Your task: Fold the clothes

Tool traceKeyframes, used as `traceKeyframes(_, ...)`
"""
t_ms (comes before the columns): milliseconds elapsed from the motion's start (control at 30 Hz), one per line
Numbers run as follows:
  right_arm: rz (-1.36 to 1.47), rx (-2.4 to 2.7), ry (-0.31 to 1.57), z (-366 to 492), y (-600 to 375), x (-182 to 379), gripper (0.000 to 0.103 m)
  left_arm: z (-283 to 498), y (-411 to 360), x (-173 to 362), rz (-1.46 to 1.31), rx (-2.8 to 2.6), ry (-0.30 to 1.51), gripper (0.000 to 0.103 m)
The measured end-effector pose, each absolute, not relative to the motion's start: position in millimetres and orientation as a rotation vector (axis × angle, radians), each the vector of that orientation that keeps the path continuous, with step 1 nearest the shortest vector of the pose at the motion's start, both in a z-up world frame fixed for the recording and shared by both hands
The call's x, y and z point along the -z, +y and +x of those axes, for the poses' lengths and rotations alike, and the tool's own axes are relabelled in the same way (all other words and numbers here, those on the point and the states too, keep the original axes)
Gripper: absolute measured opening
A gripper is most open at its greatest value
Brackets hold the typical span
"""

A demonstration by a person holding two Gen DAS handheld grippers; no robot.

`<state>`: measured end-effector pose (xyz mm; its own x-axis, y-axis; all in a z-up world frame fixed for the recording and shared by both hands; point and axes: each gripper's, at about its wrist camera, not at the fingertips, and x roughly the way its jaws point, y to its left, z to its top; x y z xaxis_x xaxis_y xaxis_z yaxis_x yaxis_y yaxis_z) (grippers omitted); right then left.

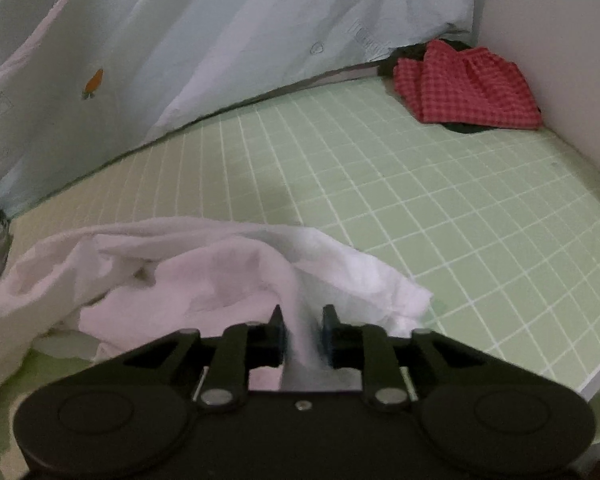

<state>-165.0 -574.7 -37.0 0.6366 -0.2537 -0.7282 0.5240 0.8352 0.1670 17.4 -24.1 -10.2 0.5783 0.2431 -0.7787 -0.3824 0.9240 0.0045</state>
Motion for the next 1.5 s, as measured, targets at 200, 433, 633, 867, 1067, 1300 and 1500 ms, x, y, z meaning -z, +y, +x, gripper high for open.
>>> traceKeyframes(200, 0.383, 0.447, 0.645, -153, -574, 10, 0.053, 13, -45, -16, -0.132, -0.363, 0.835, 0.058)
traceKeyframes(433, 0.375, 0.445, 0.649, -116, -582, 9, 0.063, 31, -63, -44, -0.120, -0.332, 0.706, 0.084)
traceKeyframes(633, 0.343, 0.445, 0.716, -75, -579, 25, 0.074, 70, -122, -11, -0.058, -0.125, 0.802, 0.085)
traceKeyframes(867, 0.318, 0.383, 0.819, -25, -573, 51, 0.074, 112, -191, 28, 0.040, 0.113, 0.915, 0.085)
traceKeyframes(1067, 0.268, 0.311, 0.925, -2, -565, 71, 0.074, 124, -232, 58, 0.158, 0.219, 1.004, 0.085)
traceKeyframes(1300, 0.194, 0.277, 0.955, 3, -557, 75, 0.077, 122, -239, 72, 0.231, 0.304, 1.037, 0.089)
traceKeyframes(1500, 0.111, 0.209, 0.986, 24, -560, 81, 0.078, 137, -245, 81, 0.151, 0.411, 1.063, 0.094)
